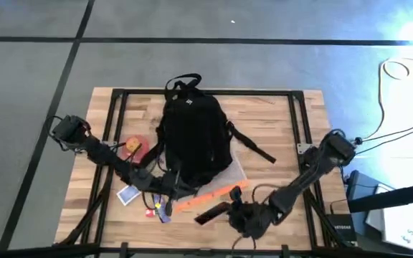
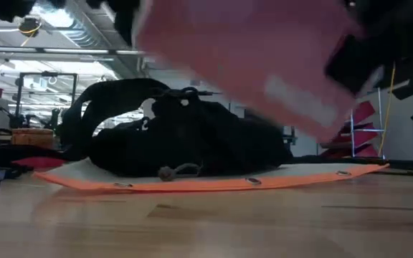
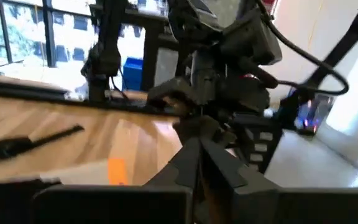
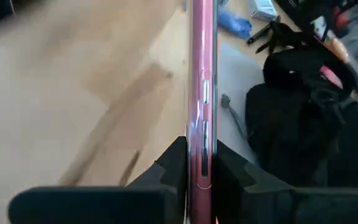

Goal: Unpack backpack
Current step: Remove the pink cellphone from the black backpack, then move the black backpack to the top right of the table

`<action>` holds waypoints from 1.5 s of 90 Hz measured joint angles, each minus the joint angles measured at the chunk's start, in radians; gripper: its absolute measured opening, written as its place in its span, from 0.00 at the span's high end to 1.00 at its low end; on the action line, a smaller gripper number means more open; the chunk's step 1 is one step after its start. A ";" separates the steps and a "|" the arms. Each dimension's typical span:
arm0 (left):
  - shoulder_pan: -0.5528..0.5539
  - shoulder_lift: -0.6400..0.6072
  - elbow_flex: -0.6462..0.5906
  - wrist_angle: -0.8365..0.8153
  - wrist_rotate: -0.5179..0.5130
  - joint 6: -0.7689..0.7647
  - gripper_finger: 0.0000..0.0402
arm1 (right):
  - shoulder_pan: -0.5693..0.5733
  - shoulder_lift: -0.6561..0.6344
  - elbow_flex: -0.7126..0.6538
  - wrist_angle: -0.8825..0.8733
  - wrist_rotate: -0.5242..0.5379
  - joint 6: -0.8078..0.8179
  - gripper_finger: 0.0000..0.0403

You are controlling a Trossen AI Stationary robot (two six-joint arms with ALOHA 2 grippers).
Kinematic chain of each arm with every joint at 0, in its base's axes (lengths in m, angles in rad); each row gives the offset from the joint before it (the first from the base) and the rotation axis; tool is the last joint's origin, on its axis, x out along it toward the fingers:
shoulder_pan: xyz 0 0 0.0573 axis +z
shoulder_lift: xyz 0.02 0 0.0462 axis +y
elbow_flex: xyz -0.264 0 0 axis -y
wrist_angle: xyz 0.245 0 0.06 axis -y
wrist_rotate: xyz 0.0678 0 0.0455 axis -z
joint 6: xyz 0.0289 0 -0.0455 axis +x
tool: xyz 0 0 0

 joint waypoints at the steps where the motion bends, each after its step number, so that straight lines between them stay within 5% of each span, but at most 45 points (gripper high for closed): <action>1: -0.004 0.003 0.000 -0.003 -0.001 0.000 1.00 | 0.004 0.009 0.000 0.001 0.009 -0.010 0.92; 19: -0.046 0.072 0.000 -0.047 -0.006 -0.056 1.00 | 0.044 0.137 0.000 0.012 0.093 -0.206 0.92; 47: -0.046 0.163 0.000 -0.117 -0.052 -0.155 1.00 | 0.049 0.176 0.005 0.008 0.145 -0.188 0.88; 87: -0.024 0.160 0.000 -0.063 -0.054 -0.037 1.00 | 0.049 0.087 0.046 -0.108 0.023 -0.122 0.35; 123: 0.051 0.159 0.000 0.044 -0.057 0.133 1.00 | 0.108 0.013 0.147 -0.490 0.033 0.113 0.33; 135: 0.048 0.159 0.000 0.044 -0.057 0.138 1.00 | 0.123 0.013 0.147 -0.507 0.142 0.172 0.33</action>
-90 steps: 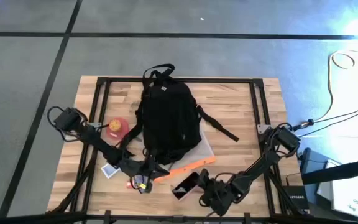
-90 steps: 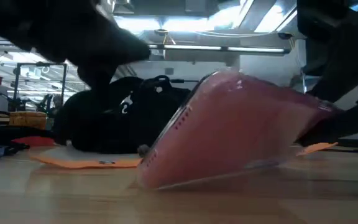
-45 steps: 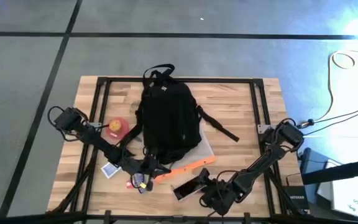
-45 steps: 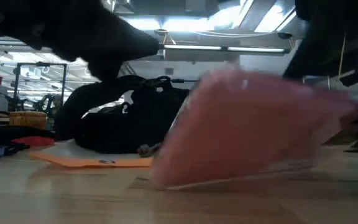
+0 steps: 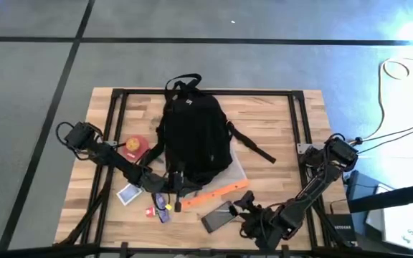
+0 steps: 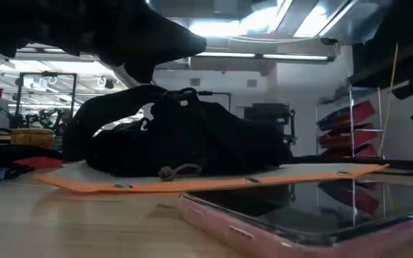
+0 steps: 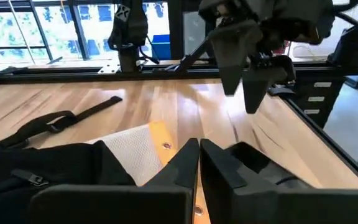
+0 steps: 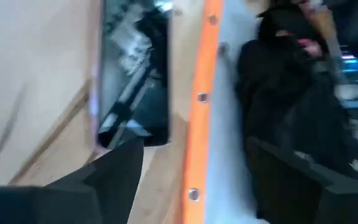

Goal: Unpack backpack
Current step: Move the black backpack to the top right of the table

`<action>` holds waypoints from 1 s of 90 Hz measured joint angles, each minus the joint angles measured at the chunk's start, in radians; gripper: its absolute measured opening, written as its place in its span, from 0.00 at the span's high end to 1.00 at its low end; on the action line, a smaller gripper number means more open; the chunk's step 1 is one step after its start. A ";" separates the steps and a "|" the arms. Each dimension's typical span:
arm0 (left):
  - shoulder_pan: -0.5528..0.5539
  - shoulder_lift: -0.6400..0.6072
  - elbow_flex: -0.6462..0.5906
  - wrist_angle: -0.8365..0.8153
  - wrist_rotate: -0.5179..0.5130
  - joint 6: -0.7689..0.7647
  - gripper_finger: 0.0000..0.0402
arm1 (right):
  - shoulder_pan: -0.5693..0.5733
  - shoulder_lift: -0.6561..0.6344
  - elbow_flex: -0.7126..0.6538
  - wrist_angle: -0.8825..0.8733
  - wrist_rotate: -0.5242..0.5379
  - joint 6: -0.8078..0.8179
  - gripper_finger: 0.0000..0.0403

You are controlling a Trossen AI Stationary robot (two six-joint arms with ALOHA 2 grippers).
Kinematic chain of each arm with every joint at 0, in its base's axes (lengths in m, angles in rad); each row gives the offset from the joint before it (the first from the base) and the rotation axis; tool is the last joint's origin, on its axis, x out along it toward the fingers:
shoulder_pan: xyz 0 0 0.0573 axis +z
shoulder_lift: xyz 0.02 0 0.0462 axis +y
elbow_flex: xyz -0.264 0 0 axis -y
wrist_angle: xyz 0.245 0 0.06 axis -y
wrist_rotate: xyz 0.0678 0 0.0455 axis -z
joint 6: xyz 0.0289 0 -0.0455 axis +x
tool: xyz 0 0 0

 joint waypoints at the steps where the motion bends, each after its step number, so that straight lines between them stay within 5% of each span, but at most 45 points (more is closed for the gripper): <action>1: -0.001 0.000 0.000 0.001 0.000 -0.001 1.00 | 0.000 0.000 0.000 0.001 0.013 0.001 0.33; 10: -0.017 -0.005 0.000 0.054 0.013 0.003 1.00 | -0.034 0.000 0.000 0.020 0.131 0.002 0.33; 18: -0.041 -0.022 0.000 0.145 0.053 0.063 1.00 | -0.120 -0.001 -0.001 0.045 0.128 0.043 0.33; 42: -0.129 -0.122 0.002 0.057 -0.137 0.259 0.98 | -0.393 -0.001 -0.054 0.382 -0.027 -0.084 0.33; 58: -0.163 -0.131 0.002 -0.057 -0.339 0.315 0.88 | -0.465 0.007 -0.072 0.553 -0.378 -0.321 0.33; 90: -0.155 -0.131 0.001 -0.109 -0.371 0.310 0.57 | -0.606 0.094 -0.072 0.693 -0.457 -0.453 0.33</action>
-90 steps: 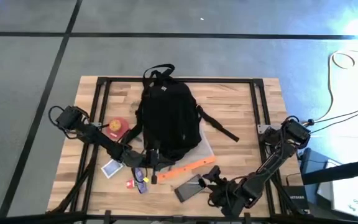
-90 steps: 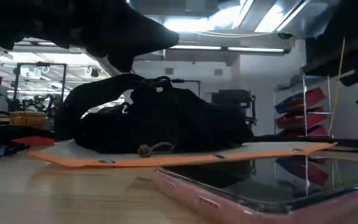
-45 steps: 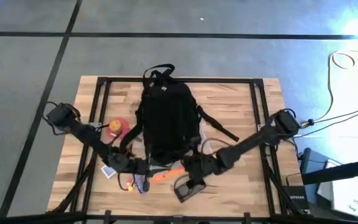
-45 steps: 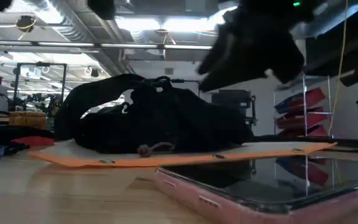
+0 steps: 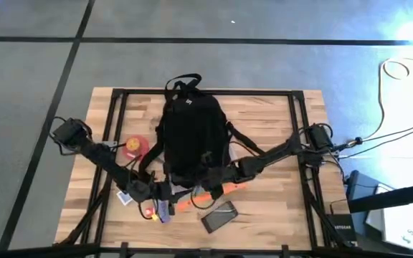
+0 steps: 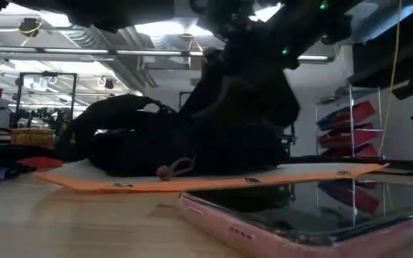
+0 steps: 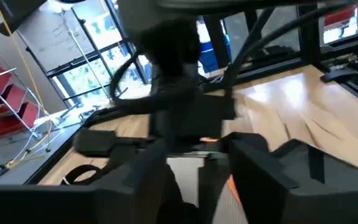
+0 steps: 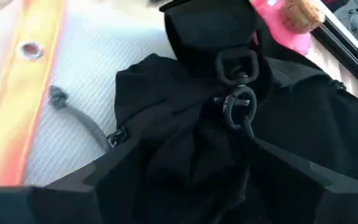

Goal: Unpack backpack
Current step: Move the black backpack to the top right of the table

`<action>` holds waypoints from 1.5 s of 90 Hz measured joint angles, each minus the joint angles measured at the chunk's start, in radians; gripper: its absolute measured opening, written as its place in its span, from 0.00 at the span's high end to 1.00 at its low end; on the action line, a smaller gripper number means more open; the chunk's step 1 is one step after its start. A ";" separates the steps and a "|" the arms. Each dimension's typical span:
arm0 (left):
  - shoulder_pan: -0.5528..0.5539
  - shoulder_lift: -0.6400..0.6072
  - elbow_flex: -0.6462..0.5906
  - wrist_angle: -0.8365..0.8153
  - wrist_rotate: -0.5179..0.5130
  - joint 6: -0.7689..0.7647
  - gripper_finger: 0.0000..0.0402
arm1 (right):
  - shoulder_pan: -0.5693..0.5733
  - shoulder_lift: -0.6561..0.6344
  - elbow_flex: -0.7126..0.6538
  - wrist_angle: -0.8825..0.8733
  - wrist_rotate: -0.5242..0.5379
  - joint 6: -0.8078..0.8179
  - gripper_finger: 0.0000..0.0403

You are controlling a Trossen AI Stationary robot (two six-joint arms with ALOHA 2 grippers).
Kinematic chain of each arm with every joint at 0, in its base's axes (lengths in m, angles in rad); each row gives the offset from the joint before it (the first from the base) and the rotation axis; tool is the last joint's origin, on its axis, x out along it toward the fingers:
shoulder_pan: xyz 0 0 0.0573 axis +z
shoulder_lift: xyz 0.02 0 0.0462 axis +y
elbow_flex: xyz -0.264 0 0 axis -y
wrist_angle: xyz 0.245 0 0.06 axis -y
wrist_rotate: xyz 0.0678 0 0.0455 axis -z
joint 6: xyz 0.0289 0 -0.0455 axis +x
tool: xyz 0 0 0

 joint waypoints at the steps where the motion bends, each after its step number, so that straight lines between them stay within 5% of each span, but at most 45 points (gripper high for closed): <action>1: 0.000 0.000 0.000 -0.003 -0.001 -0.001 0.56 | -0.004 0.000 0.000 0.003 -0.006 0.000 0.33; 17: 0.008 0.000 0.000 -0.050 -0.030 -0.034 0.46 | -0.063 0.000 0.000 0.003 -0.163 -0.009 0.33; 37: 0.043 0.000 0.000 -0.046 -0.030 -0.070 0.44 | -0.113 0.065 0.002 0.010 -0.317 -0.012 0.33; 49: 0.063 0.000 0.000 -0.046 -0.032 -0.103 0.44 | -0.119 0.099 0.005 0.048 -0.311 -0.013 0.36; 62: 0.068 0.000 0.000 -0.055 -0.032 -0.107 0.44 | -0.119 0.101 0.003 0.070 -0.295 -0.014 0.53; 80: 0.064 -0.001 0.000 -0.033 -0.035 -0.081 0.44 | -0.118 0.103 0.003 0.084 -0.287 -0.013 0.92; 89: 0.044 -0.003 0.017 0.021 -0.087 -0.020 0.45 | -0.115 0.091 0.001 0.084 -0.244 -0.003 0.96; 118: -0.091 -0.084 0.094 0.053 -0.416 0.356 0.51 | -0.187 -0.187 -0.001 -0.042 -0.230 0.019 0.99; 135: -0.125 -0.118 0.087 0.040 -0.447 0.317 0.55 | -0.249 -0.395 -0.001 -0.091 -0.228 0.057 0.98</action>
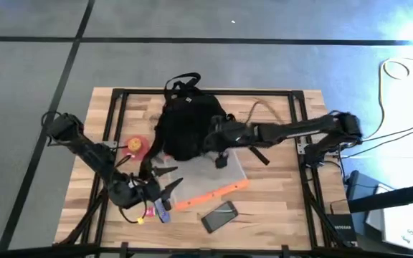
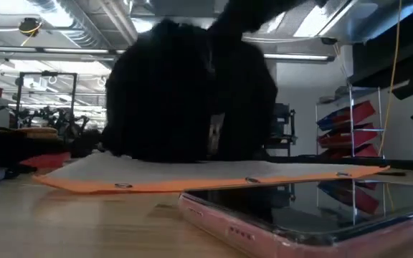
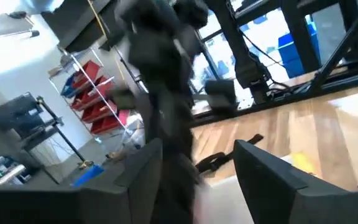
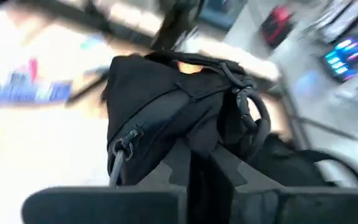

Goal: Unpack backpack
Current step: Move the black backpack to the top right of the table

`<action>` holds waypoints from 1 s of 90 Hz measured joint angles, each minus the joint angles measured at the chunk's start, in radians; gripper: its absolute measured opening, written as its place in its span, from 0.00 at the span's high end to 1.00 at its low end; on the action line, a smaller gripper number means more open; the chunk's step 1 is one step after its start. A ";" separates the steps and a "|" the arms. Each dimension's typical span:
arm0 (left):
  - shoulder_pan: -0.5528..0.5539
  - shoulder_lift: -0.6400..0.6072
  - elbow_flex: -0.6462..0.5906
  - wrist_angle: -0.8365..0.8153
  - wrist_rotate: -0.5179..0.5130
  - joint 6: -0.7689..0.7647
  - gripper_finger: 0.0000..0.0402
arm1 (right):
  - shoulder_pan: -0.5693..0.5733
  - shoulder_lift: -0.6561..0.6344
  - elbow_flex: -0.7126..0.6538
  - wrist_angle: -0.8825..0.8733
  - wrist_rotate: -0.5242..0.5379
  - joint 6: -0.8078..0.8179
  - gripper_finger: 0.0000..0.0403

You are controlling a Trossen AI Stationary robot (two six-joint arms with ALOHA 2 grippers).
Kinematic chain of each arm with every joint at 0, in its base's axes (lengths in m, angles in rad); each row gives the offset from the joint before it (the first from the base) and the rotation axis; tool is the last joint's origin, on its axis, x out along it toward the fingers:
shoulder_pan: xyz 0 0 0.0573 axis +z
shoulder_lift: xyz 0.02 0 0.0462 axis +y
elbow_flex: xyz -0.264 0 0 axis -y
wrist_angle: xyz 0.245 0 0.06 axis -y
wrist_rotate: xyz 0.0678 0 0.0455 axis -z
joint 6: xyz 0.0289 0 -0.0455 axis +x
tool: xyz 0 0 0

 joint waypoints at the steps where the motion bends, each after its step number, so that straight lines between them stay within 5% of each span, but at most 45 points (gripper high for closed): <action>1: 0.000 0.000 0.000 -0.002 0.000 -0.008 0.55 | -0.004 -0.013 0.000 0.000 0.002 0.001 0.98; 13: 0.025 0.000 -0.011 -0.046 0.053 -0.110 0.56 | -0.060 -0.149 0.036 -0.074 -0.019 0.002 0.98; 38: 0.201 0.001 -0.047 -0.239 0.451 -0.361 0.60 | -0.126 -0.279 0.228 -0.132 -0.142 0.087 0.98; 63: 0.337 0.003 -0.049 -0.400 0.482 -0.398 0.62 | -0.125 -0.286 0.512 -0.250 -0.173 0.274 0.98; 90: 0.460 0.076 -0.049 -0.484 0.494 -0.426 0.62 | -0.123 -0.284 0.669 -0.460 -0.236 0.457 0.98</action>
